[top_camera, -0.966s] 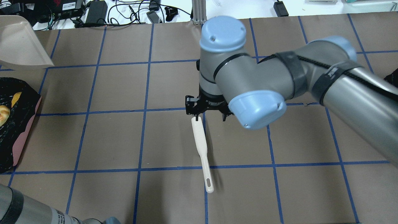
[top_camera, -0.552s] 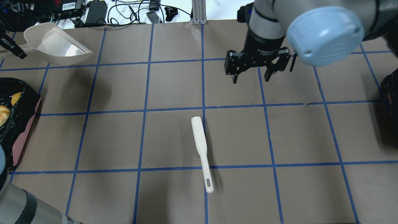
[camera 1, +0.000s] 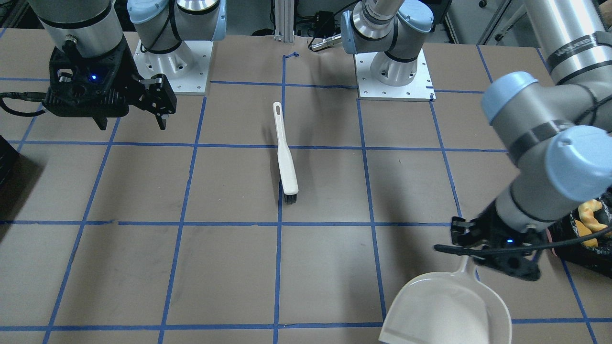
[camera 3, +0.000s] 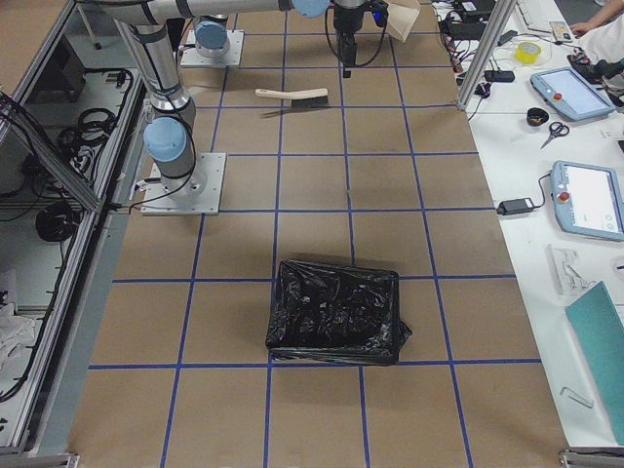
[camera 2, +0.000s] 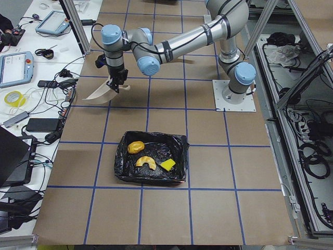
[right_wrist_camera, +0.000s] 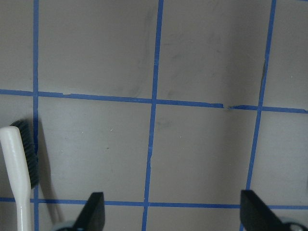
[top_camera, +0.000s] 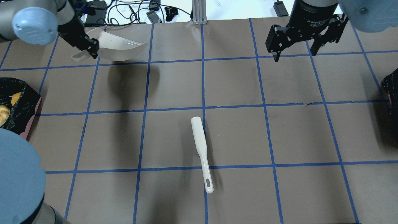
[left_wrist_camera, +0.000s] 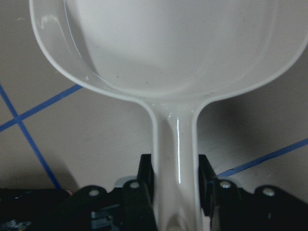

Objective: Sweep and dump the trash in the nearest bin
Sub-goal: 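Set the empty dustpan down with left gripper while right gripper rises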

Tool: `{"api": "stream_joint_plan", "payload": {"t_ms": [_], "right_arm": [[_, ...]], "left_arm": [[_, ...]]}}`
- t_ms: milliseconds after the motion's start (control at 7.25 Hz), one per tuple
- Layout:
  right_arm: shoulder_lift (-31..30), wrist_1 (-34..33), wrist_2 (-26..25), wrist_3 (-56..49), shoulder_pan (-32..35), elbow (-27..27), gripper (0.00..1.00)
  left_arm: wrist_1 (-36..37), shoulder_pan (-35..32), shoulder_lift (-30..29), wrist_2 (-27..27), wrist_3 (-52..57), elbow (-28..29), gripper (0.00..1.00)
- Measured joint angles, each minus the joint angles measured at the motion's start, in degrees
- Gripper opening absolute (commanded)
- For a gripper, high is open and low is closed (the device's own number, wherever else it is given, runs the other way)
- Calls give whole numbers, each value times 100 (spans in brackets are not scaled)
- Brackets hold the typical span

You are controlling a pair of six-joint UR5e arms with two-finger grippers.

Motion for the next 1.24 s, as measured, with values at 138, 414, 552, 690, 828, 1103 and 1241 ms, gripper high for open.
{"api": "stream_joint_plan", "payload": {"t_ms": [138,414,552,690,828,1103,1241], "right_arm": [[-79,13,32,39,0,1,100],[-189,-8,274,113,-8,7,100],[-209,-11,371,124,-14,10,100],[-232,22,412,102,-16,16,100],[-269,48,443,73,-16,35,100],[-533,37,488,5,-19,395,100],[-693,-4,474,-101,-20,622,100]], "left_arm": [[59,-503,-51,8,-798,-27,0],[367,-1445,-197,10,-1933,-42,0],[471,-1823,-277,16,-2348,-51,0],[541,-2095,-365,20,-2718,-85,0],[681,-2289,-442,23,-2993,-165,0],[1015,-2587,-523,45,-3347,-354,0],[1067,-2692,-528,58,-3410,-420,0]]}}
